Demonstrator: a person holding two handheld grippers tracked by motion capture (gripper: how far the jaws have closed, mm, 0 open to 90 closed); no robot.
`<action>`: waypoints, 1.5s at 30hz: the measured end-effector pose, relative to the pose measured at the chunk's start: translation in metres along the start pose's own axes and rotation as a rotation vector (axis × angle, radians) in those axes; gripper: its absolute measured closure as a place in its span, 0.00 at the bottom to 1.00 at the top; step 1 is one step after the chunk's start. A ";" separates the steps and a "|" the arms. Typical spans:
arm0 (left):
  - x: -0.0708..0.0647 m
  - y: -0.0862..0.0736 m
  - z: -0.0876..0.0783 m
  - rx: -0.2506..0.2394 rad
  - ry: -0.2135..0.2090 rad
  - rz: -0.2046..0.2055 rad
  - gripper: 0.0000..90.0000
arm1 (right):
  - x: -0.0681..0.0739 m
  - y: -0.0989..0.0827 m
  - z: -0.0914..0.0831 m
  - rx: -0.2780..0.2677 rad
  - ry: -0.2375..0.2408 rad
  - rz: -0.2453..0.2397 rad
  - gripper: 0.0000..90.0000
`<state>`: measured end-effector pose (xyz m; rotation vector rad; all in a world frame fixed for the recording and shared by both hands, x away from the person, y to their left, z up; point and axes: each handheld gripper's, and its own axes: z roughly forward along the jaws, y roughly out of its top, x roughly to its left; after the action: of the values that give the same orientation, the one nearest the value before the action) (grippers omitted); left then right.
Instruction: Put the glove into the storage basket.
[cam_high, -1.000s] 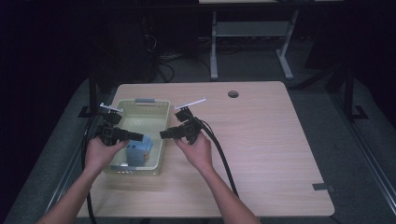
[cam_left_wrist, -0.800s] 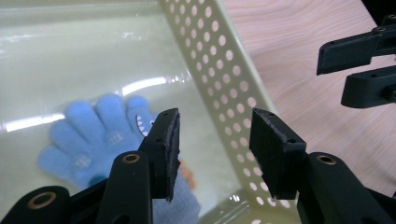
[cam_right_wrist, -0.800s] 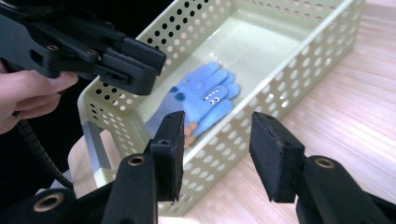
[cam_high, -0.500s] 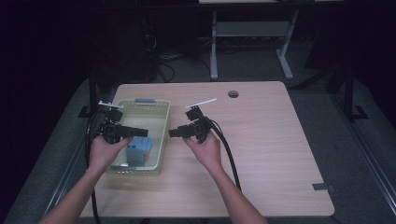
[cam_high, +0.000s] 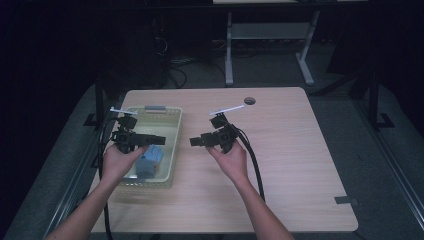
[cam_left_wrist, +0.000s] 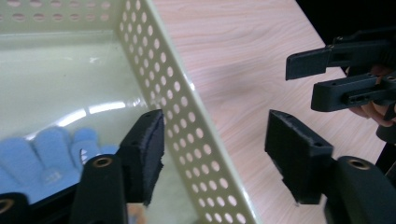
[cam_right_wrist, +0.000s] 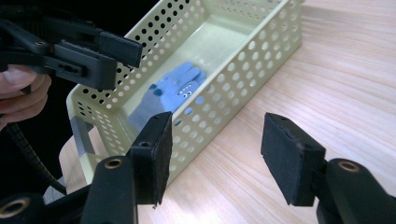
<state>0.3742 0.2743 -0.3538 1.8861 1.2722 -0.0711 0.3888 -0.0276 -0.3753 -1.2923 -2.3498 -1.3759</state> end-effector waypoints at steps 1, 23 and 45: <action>-0.001 0.000 0.000 0.000 -0.002 0.005 0.40 | -0.002 -0.001 -0.002 -0.004 0.002 0.009 0.48; -0.028 0.006 0.019 -0.014 -0.051 0.038 0.33 | -0.035 -0.020 -0.033 -0.022 -0.012 0.063 0.40; -0.057 0.007 0.046 -0.022 -0.085 0.081 0.33 | -0.063 -0.041 -0.074 -0.056 -0.061 0.100 0.38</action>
<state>0.3698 0.2005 -0.3523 1.8934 1.1346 -0.0928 0.3772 -0.1308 -0.3902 -1.4667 -2.2654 -1.4005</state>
